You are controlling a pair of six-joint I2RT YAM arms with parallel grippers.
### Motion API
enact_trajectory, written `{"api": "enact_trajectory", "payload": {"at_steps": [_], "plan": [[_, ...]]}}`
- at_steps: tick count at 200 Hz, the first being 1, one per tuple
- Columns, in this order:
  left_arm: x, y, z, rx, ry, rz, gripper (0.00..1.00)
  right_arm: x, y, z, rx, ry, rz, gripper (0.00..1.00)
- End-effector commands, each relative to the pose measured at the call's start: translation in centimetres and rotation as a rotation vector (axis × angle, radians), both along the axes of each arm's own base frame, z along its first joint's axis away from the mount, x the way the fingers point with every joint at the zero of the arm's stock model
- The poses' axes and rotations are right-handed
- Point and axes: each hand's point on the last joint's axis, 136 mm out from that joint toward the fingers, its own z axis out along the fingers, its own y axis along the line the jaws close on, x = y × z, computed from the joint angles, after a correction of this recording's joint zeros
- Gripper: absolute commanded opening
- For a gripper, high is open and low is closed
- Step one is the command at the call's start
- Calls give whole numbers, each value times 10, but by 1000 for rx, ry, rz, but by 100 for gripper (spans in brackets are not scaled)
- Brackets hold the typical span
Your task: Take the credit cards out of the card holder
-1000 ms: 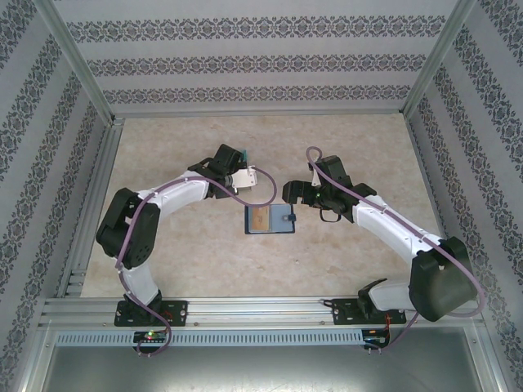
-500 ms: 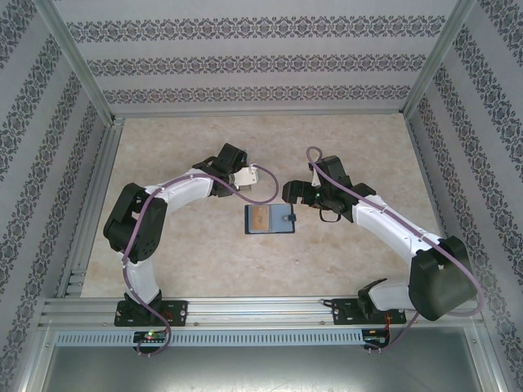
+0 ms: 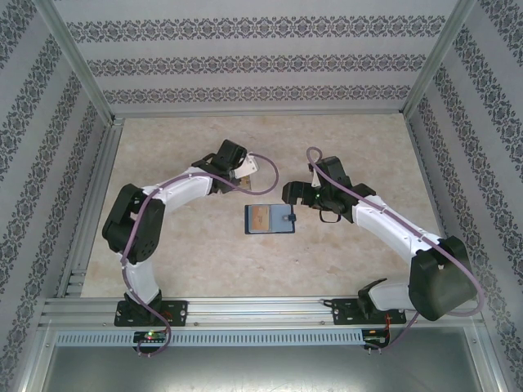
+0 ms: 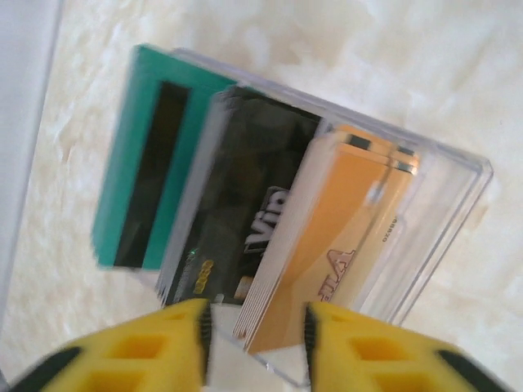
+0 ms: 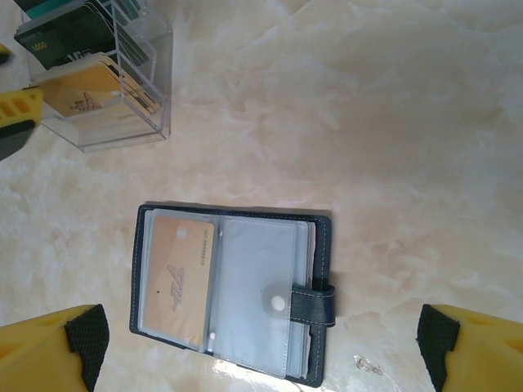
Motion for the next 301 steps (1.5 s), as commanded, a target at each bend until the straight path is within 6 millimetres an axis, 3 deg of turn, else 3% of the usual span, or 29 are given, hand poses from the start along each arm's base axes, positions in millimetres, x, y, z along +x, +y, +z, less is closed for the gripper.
{"api": "enact_trajectory", "payload": {"at_steps": [1,14,22,39,65,84,104,133,171,261,301], "plan": [[0,6,62,-253,-82,219,53,-8,5,-5,-13,11,22,98],[-7,10,75,-341,-88,295,77,-10,4,-9,-41,6,14,98],[-12,13,83,-397,-96,338,100,-11,8,-12,-38,11,30,98],[-23,18,96,-518,-101,414,99,-14,16,-18,-38,28,60,98],[-37,39,114,-698,-117,608,99,-20,31,-29,-29,58,115,83],[-50,56,110,-817,-54,774,99,-24,38,-40,-38,86,137,70],[-65,47,98,-897,56,789,100,-27,41,-54,-47,124,147,56],[-88,33,71,-1035,202,853,87,-30,38,-71,-77,164,134,49],[-109,-3,28,-1168,424,866,70,-35,28,-90,-140,207,108,45],[-134,-90,-31,-1093,692,796,45,-38,20,-115,-199,265,85,42],[-134,-104,-51,-1041,744,793,43,-40,23,-119,-195,277,93,36]]}}
